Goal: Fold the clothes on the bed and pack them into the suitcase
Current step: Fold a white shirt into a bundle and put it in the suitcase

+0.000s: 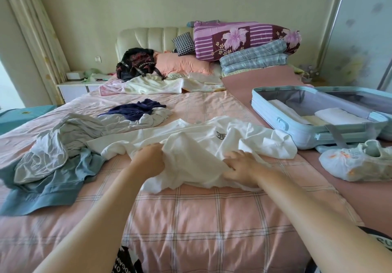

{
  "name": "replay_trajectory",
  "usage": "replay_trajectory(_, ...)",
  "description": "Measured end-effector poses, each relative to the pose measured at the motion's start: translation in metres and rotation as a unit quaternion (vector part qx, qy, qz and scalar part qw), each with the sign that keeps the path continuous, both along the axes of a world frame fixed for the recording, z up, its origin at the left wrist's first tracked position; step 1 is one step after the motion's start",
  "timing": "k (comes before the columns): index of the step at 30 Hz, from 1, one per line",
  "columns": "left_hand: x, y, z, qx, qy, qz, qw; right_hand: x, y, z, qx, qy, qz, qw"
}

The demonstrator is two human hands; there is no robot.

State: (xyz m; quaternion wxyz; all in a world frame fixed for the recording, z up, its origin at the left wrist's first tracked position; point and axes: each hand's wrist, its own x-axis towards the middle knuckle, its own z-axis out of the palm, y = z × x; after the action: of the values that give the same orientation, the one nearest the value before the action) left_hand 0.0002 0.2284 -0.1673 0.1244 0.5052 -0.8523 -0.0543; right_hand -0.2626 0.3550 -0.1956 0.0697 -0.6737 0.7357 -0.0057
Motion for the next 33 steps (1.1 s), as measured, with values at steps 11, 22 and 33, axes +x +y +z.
replay_trajectory(11,0.008,0.033,0.0,0.11,0.041,-0.14,0.983,0.007,0.024,0.006,-0.111,-0.012,-0.028,0.993)
replay_trajectory(22,0.025,0.063,0.007,0.35,0.004,-0.208,0.913,-0.007,0.068,0.027,0.2,-0.352,-0.063,0.912)
replay_trajectory(33,-0.012,0.076,-0.038,0.23,-0.062,-0.214,0.947,0.001,0.086,-0.004,0.084,-0.089,0.009,0.993)
